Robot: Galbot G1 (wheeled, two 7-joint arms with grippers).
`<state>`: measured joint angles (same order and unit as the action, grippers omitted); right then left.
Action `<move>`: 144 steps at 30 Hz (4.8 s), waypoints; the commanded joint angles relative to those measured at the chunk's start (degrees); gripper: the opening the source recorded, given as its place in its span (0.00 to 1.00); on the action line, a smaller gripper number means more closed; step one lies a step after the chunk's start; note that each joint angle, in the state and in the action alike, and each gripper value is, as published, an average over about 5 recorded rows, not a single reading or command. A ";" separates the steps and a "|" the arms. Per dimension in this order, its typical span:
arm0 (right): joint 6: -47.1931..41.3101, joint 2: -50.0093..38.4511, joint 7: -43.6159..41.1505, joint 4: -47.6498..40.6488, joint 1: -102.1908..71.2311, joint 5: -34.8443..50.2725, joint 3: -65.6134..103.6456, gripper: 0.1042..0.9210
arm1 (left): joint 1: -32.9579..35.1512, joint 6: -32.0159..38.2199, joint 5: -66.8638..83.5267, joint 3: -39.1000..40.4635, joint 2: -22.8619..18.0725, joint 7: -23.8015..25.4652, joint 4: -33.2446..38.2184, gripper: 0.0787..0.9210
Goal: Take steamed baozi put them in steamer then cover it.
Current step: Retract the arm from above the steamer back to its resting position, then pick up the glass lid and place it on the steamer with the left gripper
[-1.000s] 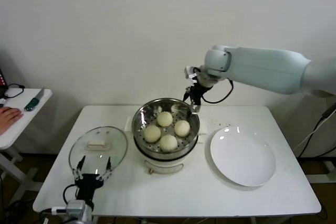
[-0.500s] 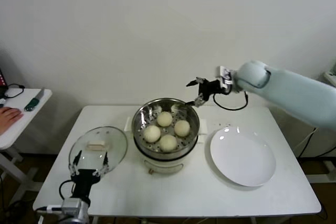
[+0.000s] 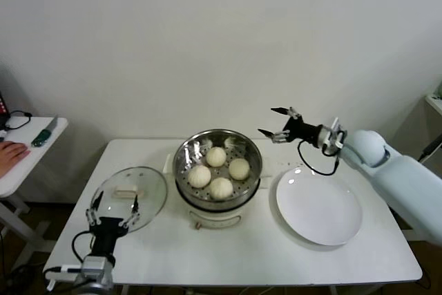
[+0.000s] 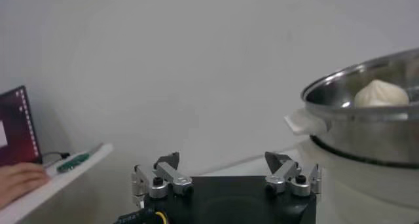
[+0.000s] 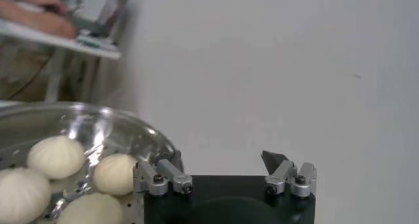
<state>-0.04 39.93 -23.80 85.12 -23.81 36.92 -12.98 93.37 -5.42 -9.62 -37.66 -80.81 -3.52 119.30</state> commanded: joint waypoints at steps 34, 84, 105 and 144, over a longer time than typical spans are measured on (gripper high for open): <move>-6.65 20.08 16.53 18.73 -54.26 -14.82 47.31 0.88 | -19.03 2.15 -66.42 5.38 11.59 0.46 -30.80 0.88; -4.98 24.30 13.96 16.16 -54.64 -20.89 46.38 0.88 | -32.37 2.18 -62.04 10.82 12.33 -0.62 -45.48 0.73; -4.52 24.84 13.86 16.20 -54.05 -21.55 46.10 0.88 | -26.46 -0.76 -59.43 9.73 14.08 0.42 -31.14 0.09; -5.50 20.59 14.63 10.00 -46.49 -24.90 40.04 0.88 | -38.01 -39.15 -64.15 37.65 26.68 19.30 3.48 0.09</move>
<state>-5.47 60.91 -9.29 97.26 -72.65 12.73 29.05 70.37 -36.65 -69.20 -16.99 -53.38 3.91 120.66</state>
